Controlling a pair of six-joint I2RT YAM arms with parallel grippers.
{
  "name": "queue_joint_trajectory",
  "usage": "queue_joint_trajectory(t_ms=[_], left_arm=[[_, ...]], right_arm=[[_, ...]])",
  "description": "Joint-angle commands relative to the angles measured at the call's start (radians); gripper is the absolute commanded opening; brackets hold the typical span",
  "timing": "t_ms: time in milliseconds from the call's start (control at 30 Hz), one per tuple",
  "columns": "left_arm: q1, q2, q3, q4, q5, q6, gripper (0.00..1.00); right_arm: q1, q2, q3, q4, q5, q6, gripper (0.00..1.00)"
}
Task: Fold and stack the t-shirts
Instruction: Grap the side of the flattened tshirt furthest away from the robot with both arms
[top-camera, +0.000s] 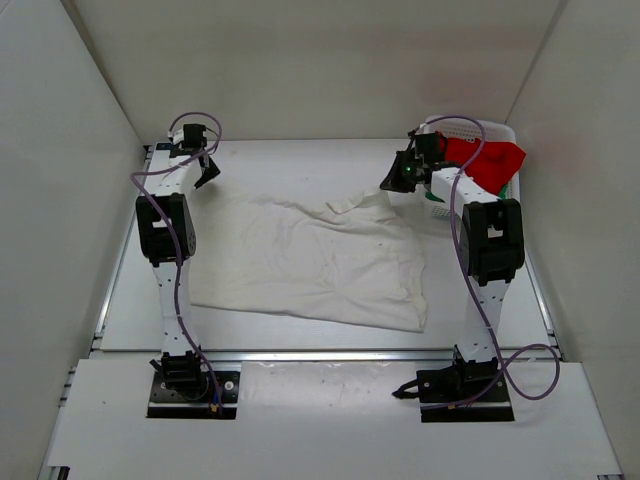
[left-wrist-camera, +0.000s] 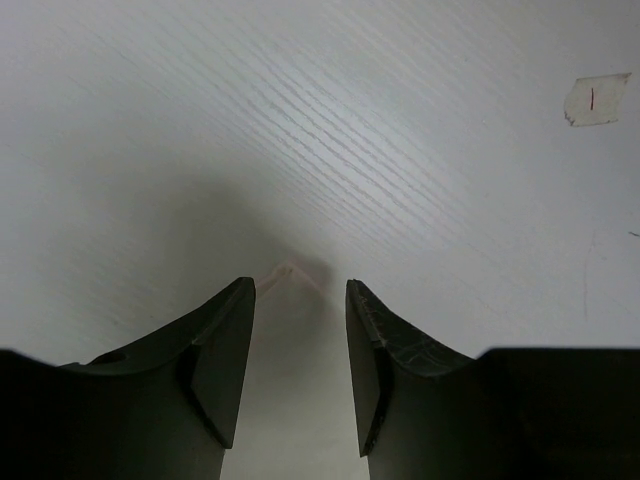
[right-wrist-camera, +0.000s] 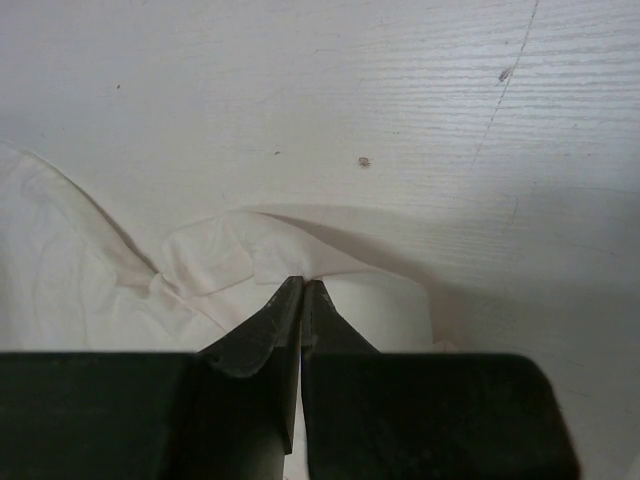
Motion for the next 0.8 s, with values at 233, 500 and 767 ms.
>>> queue_joint_trajectory(t_ms=[233, 500, 767], left_arm=[[-0.029, 0.012, 0.067, -0.026, -0.045, 0.135, 0.45], [0.002, 0.087, 0.081, -0.080, -0.019, 0.165, 0.47], [0.019, 0.107, 0.122, -0.095, 0.012, 0.162, 0.49]], right_arm=[[-0.020, -0.045, -0.022, 0.046, -0.036, -0.004, 0.00], [-0.034, -0.071, -0.014, 0.058, -0.062, -0.004, 0.00], [-0.015, -0.056, -0.031, 0.076, -0.088, -0.006, 0.00]])
